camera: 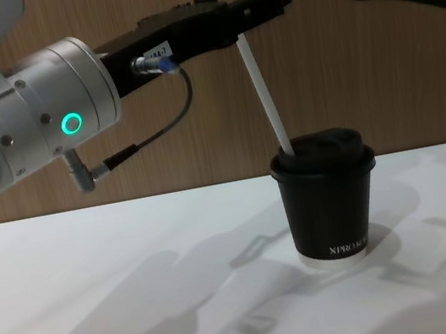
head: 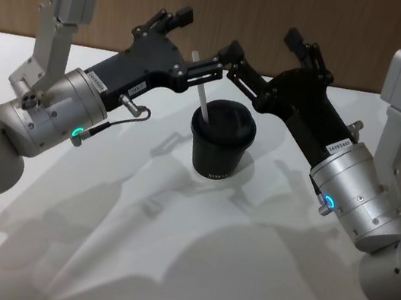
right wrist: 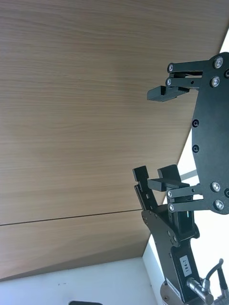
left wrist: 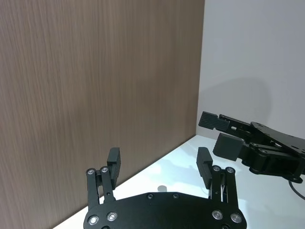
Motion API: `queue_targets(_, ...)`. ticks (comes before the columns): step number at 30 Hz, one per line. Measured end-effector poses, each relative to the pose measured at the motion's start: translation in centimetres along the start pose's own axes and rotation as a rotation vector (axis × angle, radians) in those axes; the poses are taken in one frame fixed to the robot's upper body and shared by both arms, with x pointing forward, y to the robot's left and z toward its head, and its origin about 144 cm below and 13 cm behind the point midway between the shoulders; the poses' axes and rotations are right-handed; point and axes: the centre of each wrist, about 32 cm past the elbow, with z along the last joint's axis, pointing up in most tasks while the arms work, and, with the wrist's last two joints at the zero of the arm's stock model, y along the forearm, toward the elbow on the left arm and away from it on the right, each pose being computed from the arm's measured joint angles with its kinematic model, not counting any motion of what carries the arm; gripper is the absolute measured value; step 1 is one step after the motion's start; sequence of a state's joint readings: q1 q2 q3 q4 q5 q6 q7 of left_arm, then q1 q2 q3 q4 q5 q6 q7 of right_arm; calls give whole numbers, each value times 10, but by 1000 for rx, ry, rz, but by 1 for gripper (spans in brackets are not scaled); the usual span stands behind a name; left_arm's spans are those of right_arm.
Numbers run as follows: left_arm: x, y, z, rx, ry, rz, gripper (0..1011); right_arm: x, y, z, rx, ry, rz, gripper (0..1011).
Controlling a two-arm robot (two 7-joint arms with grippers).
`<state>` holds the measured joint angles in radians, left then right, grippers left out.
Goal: Pick up the straw with one hand, pass it to the other hand, and insert it into the cup.
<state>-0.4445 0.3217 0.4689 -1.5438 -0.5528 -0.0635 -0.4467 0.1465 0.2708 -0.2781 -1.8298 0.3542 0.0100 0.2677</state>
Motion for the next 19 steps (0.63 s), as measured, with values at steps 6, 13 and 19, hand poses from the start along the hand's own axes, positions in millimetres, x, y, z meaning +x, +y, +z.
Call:
queue_targets(6, 0, 0, 0, -1, -1, 1, 1002, 0, 0, 0, -1, 0, -2, 1001)
queue_targets(13, 0, 0, 0, -2, -1, 1, 1001, 0, 0, 0, -2, 0, -3, 1001)
queue_targets(19, -1, 0, 0, -2, -1, 1, 1001, 0, 0, 0, -3, 1, -3, 1001)
